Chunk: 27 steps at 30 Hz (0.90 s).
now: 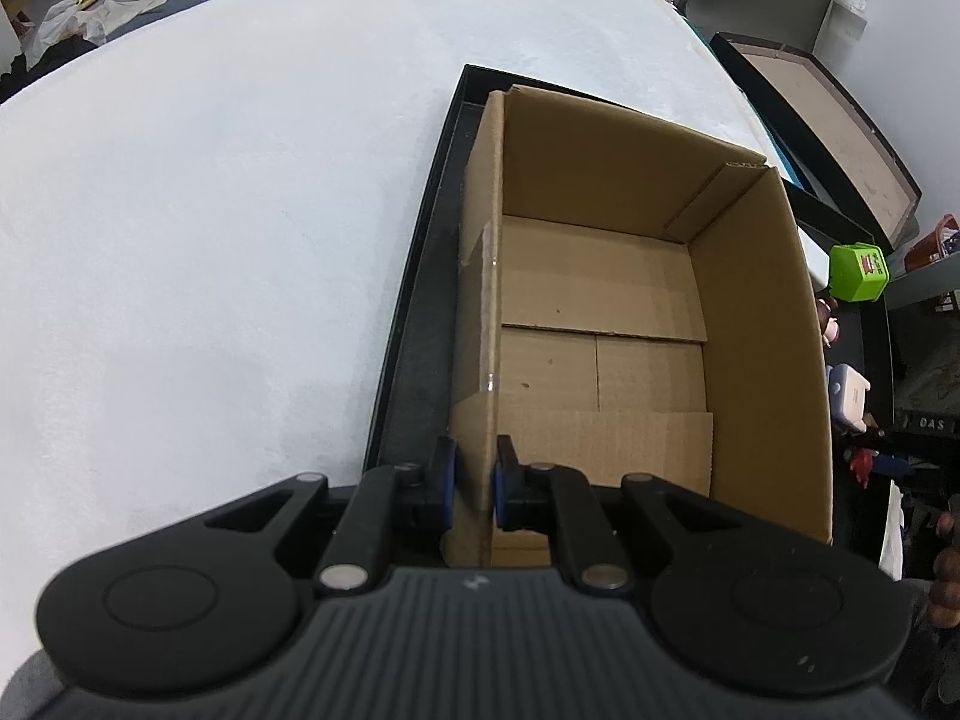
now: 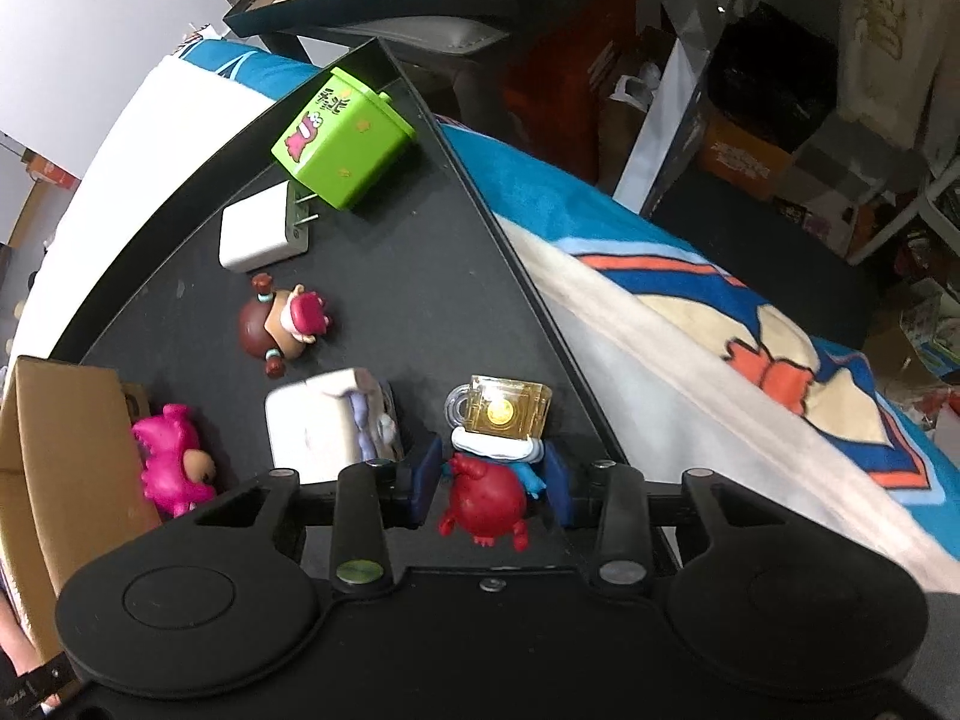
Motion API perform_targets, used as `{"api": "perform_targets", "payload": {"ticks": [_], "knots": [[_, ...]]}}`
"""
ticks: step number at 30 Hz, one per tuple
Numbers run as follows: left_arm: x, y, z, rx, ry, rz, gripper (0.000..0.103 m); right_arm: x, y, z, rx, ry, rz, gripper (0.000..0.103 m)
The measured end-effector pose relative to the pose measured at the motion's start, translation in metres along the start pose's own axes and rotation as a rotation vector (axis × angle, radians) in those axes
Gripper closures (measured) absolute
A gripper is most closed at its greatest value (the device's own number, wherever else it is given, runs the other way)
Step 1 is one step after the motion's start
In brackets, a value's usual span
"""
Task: Organize rigid objects
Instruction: 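Grasp the red figure holding a yellow cup with the right tool, then carry the red figure into the cardboard box and open the right tool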
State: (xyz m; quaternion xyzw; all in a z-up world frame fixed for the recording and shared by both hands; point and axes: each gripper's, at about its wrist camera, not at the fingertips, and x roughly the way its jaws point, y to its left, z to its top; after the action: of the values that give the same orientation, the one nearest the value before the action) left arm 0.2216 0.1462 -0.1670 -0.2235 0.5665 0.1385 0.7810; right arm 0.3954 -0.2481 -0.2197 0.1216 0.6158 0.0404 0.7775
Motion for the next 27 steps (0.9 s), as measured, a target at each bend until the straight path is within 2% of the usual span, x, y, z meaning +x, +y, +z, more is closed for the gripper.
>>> {"api": "perform_targets", "payload": {"ticks": [15,27], "knots": [[-0.008,-0.005,0.003,0.036,-0.011,0.008,0.09,-0.042,0.015,-0.002,-0.088,-0.01,-0.003,0.067],[-0.011,0.009,0.004,0.002,-0.021,-0.075,0.088,-0.096,0.084,-0.002,-0.2,-0.058,0.141,0.067]]}}
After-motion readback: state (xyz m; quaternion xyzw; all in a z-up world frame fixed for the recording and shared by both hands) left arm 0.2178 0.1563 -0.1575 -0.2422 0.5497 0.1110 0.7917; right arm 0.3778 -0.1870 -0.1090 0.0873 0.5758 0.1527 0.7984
